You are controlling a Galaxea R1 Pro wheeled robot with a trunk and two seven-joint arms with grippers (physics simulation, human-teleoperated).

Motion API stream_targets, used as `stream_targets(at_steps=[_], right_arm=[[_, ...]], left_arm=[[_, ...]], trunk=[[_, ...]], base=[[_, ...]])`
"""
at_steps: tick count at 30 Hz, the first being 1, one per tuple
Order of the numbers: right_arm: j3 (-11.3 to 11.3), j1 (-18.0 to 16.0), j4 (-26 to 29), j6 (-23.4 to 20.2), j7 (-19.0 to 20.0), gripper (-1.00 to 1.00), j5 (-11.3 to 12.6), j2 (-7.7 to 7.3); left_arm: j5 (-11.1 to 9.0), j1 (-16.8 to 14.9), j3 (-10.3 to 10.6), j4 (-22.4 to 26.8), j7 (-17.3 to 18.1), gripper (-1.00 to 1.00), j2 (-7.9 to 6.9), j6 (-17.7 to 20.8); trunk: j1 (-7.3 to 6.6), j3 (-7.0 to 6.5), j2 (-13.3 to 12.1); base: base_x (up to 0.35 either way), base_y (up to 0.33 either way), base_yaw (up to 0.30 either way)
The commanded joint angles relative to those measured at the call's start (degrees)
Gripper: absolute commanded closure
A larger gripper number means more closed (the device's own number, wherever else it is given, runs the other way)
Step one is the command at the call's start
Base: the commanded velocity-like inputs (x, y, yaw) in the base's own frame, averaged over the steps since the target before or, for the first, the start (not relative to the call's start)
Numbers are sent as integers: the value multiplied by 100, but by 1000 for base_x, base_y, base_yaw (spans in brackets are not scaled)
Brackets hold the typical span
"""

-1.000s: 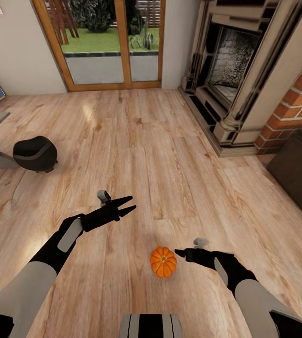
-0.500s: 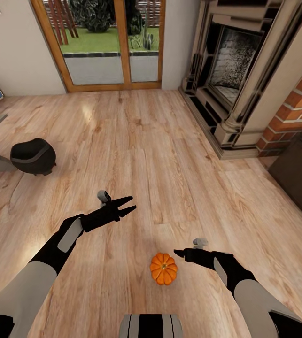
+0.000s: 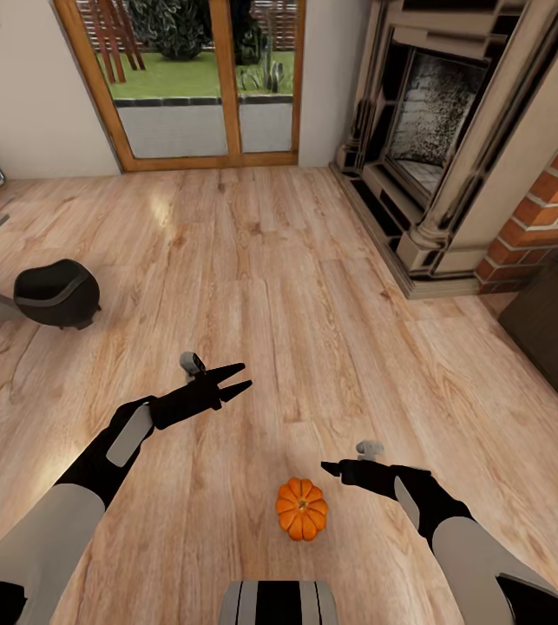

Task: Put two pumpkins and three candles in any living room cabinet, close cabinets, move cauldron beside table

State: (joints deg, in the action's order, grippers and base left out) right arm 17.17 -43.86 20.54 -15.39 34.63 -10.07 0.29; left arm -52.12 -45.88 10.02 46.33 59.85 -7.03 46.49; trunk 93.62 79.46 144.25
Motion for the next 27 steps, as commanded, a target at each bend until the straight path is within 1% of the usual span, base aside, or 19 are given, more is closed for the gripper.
stream_targets(at_steps=[1,6,24,27], right_arm=[[-2,0,2,5,0,-100,-7,3],[-3,0,3,9,0,-100,-5,-16],[-3,0,3,18,-5,-100,-4,-2],[-3,0,3,18,-3,-100,-4,-9]], left_arm=[[0,0,0,1,0,-100,0,0],[0,0,0,3,0,-100,0,0],[9,0,0,9,-9,-100,9,0],[9,0,0,8,-15,-100,53,0]], trunk=[[0,0,0],[0,0,0],[46,399,24],[54,465,28]], base=[[5,-1,0],[1,0,0],[0,0,0],[0,0,0]])
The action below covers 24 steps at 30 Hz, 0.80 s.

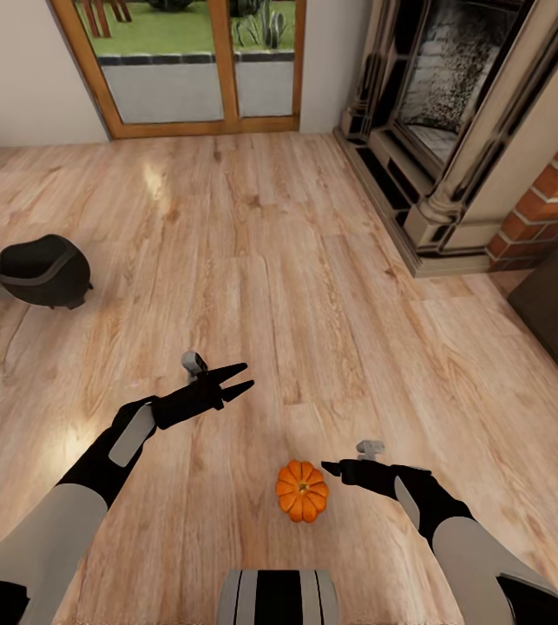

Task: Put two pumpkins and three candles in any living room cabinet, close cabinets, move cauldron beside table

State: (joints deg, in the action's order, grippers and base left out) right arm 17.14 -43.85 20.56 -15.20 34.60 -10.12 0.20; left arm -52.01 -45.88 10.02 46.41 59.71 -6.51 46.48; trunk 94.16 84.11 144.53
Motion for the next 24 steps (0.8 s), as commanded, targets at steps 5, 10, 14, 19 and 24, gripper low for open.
stream_targets(at_steps=[5,10,14,19,24], right_arm=[[0,0,0,5,3,-100,1,-2],[-1,0,0,0,16,-100,-6,-2],[-25,0,0,-7,60,-100,-7,5],[-40,0,0,-19,506,-100,-11,-2],[-43,0,3,-34,1094,-100,-8,-42]], left_arm=[[-2,0,0,0,-3,-100,26,1],[-2,0,0,0,-3,-100,27,1],[-2,0,0,0,-3,-100,27,1],[-2,0,0,0,-3,-100,27,1],[-2,0,0,0,-3,-100,27,1]], trunk=[[12,111,7],[25,222,14],[36,311,19],[49,422,26],[61,532,32]], base=[[0,0,0],[0,0,0],[0,0,0],[0,0,0],[0,0,0]])
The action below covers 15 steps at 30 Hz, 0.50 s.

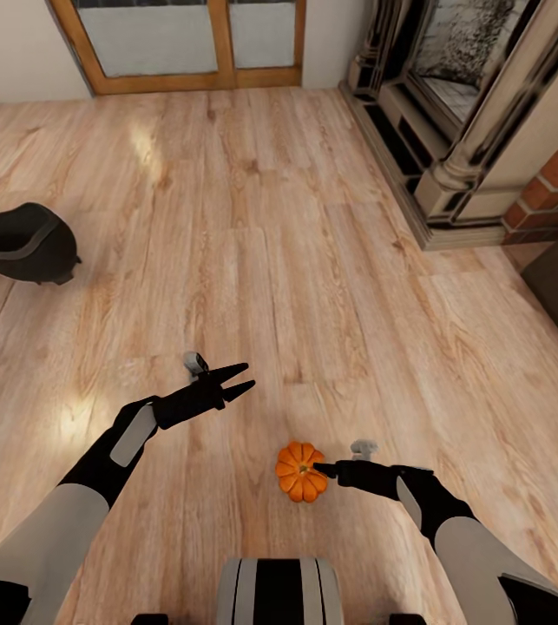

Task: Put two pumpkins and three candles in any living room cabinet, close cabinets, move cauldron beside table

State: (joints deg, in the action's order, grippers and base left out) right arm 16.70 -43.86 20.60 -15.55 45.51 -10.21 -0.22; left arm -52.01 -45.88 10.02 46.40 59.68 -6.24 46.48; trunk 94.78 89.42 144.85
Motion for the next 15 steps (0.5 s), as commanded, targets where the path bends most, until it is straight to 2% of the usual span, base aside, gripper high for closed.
stream_targets(at_steps=[1,7,15], right_arm=[[0,0,2,0,71,-100,1,-2],[0,0,60,-1,357,-100,-7,-12],[0,0,83,-8,389,-100,-30,-13]], left_arm=[[-2,0,0,0,0,-100,5,1],[-2,0,0,0,0,-100,17,1],[-2,0,0,0,0,-100,18,1]], trunk=[[2,23,2],[18,156,10],[38,333,20]], base=[[0,0,0],[0,0,0],[0,0,0]])
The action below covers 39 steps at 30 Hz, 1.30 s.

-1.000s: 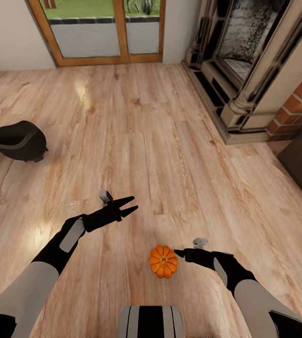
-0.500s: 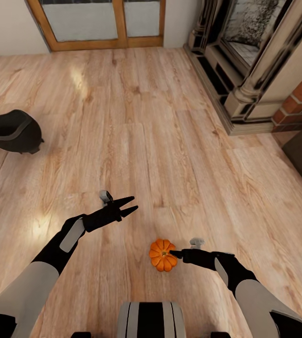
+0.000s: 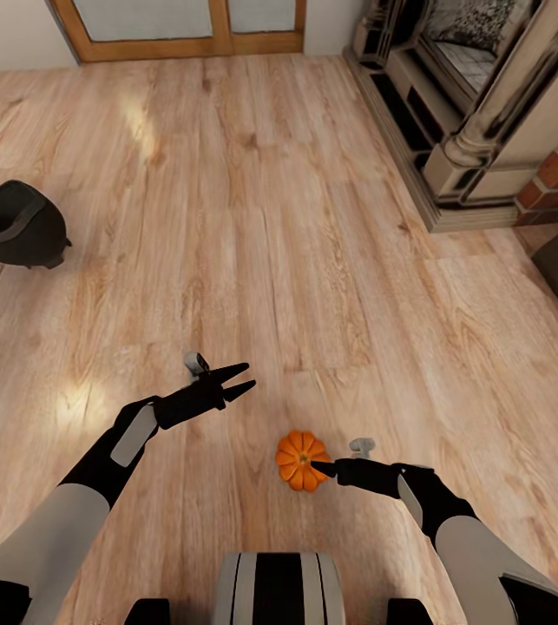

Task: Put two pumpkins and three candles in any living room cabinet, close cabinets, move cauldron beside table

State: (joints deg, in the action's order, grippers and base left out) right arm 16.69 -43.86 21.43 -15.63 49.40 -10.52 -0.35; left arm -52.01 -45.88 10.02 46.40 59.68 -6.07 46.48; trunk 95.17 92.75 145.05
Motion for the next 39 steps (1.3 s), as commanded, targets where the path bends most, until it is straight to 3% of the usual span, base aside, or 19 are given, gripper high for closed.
stream_targets(at_steps=[1,39], right_arm=[[4,0,1,-1,0,-100,3,0],[36,0,2,-2,-17,-100,3,-39]], left_arm=[[-2,0,0,0,0,-100,0,1],[-2,0,0,-202,7,-100,0,-17]], trunk=[[2,23,2],[2,23,2]], base=[[0,0,0],[32,0,0]])
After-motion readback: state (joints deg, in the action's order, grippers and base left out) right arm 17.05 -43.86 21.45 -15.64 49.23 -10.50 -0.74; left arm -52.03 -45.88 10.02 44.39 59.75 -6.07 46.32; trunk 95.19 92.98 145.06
